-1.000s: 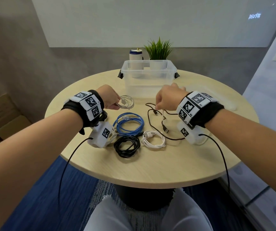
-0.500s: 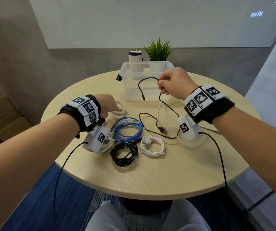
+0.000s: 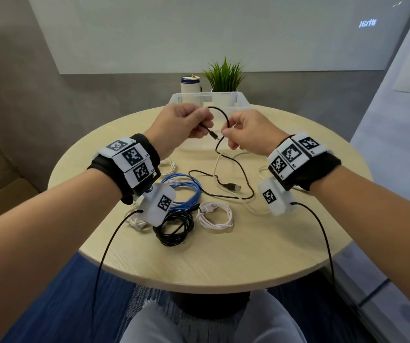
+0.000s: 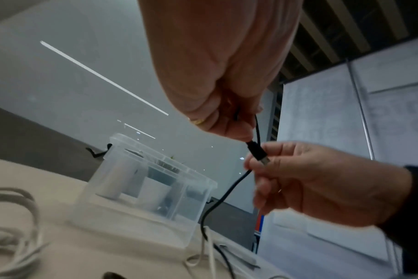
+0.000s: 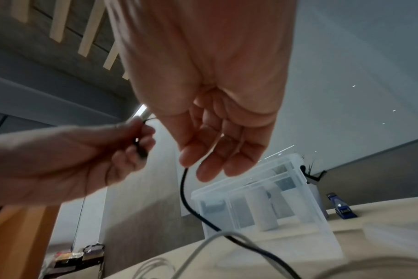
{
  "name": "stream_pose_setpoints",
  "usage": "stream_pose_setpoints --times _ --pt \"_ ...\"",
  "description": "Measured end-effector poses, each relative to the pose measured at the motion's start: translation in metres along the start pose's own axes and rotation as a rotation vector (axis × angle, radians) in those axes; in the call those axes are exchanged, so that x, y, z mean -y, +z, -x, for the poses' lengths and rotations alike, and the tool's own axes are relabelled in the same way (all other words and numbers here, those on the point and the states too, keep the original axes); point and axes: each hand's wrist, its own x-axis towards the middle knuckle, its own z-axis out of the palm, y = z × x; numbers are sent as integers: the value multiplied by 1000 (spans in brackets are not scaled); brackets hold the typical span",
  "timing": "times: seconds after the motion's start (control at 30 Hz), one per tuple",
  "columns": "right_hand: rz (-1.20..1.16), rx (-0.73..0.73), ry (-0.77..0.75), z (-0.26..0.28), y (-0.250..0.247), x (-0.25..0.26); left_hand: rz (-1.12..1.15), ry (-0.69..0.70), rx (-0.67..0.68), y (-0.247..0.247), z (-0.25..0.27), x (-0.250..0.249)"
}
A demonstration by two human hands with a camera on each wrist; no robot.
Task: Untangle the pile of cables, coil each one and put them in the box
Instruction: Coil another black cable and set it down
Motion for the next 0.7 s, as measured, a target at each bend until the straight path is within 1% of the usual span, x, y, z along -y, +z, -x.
stream_pose_setpoints --times 0.07,0.13,0.27,0.33,0.4,0.43,0.5,0.57,0.6,0.63,0.7 --pt "50 60 34 2 6 -3 114 52 -16 3 0 -7" --pt "138 106 60 3 8 -7 222 110 -62 4 0 -15" --pt "200 107 126 2 4 -18 435 198 -195 -1 -1 -27" --pt "296 137 205 5 0 -24 545 219 -263 -7 -2 -29" --pt "430 209 266 10 -5 -29 589 228 -314 -12 -3 -29" --pt "471 211 278 11 -7 -31 583 227 -330 -13 -3 -27" --pt "447 119 291 10 -11 -35 543 208 -344 -15 -1 -20" --pt "239 -22 329 6 -15 -36 455 155 -317 -15 2 -14" --pt "110 -88 345 4 -17 -35 372 105 -286 -14 4 -11" --pt "-5 -140 353 3 -20 -33 260 41 -245 -15 5 -7" --pt "-156 -228 324 0 -25 -28 -17 -98 -138 -17 8 1"
